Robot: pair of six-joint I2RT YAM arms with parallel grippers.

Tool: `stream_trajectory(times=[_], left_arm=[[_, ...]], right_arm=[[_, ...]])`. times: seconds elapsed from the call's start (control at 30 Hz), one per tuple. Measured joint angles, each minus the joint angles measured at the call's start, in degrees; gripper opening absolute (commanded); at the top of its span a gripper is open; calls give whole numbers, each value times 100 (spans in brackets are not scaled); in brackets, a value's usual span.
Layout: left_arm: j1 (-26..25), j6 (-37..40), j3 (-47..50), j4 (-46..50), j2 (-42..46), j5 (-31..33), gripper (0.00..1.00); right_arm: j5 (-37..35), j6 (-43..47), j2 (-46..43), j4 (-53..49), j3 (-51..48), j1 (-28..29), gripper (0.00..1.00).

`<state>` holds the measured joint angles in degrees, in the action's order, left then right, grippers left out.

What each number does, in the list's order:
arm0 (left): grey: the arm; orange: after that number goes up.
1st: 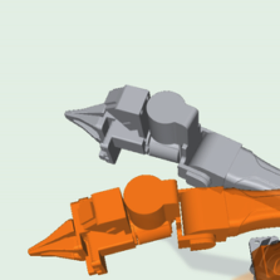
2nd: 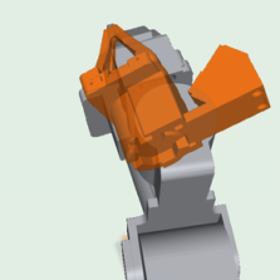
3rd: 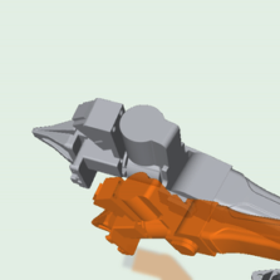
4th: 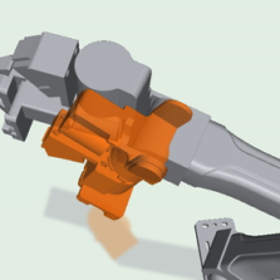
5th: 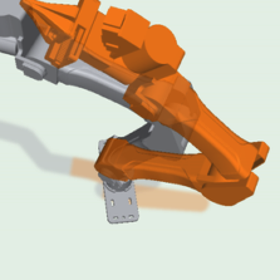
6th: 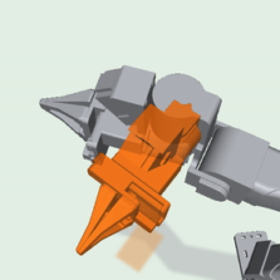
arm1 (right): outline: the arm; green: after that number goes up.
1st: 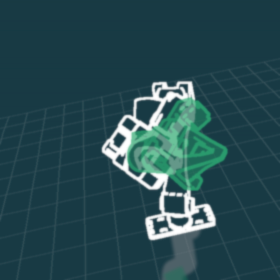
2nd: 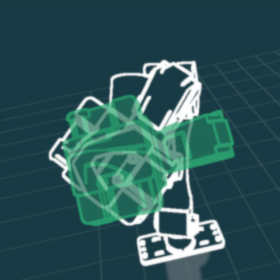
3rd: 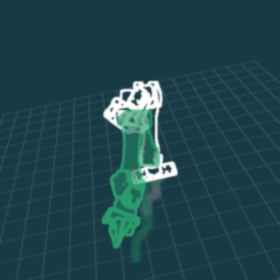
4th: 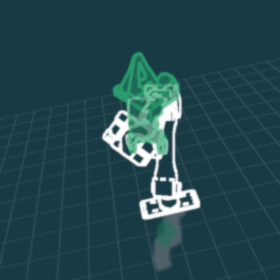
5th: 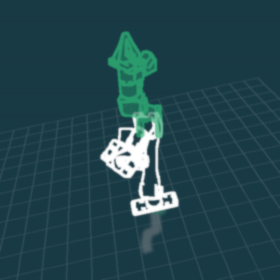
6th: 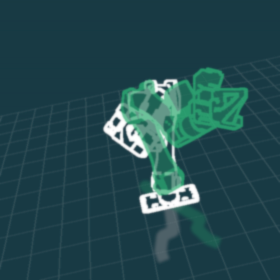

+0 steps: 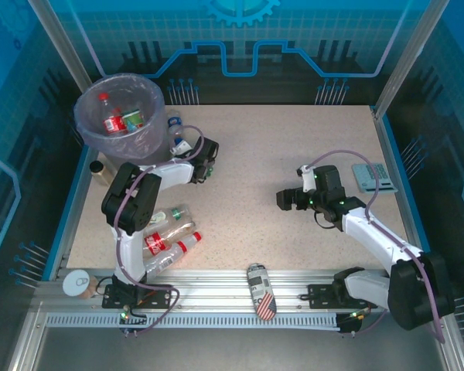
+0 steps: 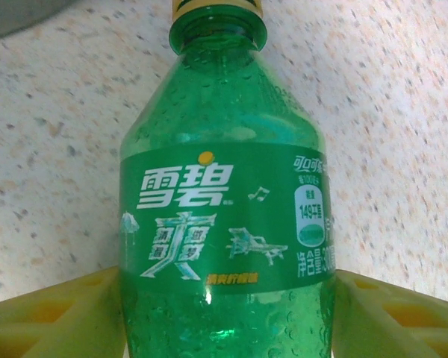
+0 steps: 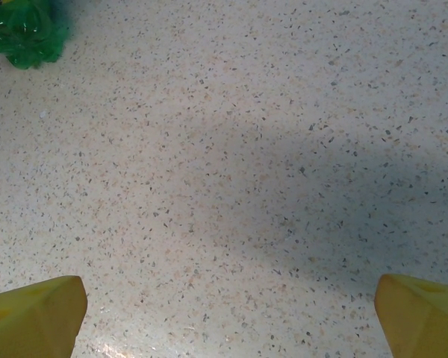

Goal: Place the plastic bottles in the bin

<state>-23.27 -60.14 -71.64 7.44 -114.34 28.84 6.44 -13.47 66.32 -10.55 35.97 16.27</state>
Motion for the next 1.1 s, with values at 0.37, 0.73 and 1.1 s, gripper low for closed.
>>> stream_trajectory(times=[0.37,0.73,1.1], left_arm=[[-887,964,-278,111,761,-363,55],[-592,2745,-1882,1150,1790,-1121,21],[1108,3840,-3141,2402,2444,-1829,0]], right_arm=[[66,-2,0,2,2,-22,100],[151,-2,0,4,13,-22,100],[170,-2,13,4,13,-22,100]])
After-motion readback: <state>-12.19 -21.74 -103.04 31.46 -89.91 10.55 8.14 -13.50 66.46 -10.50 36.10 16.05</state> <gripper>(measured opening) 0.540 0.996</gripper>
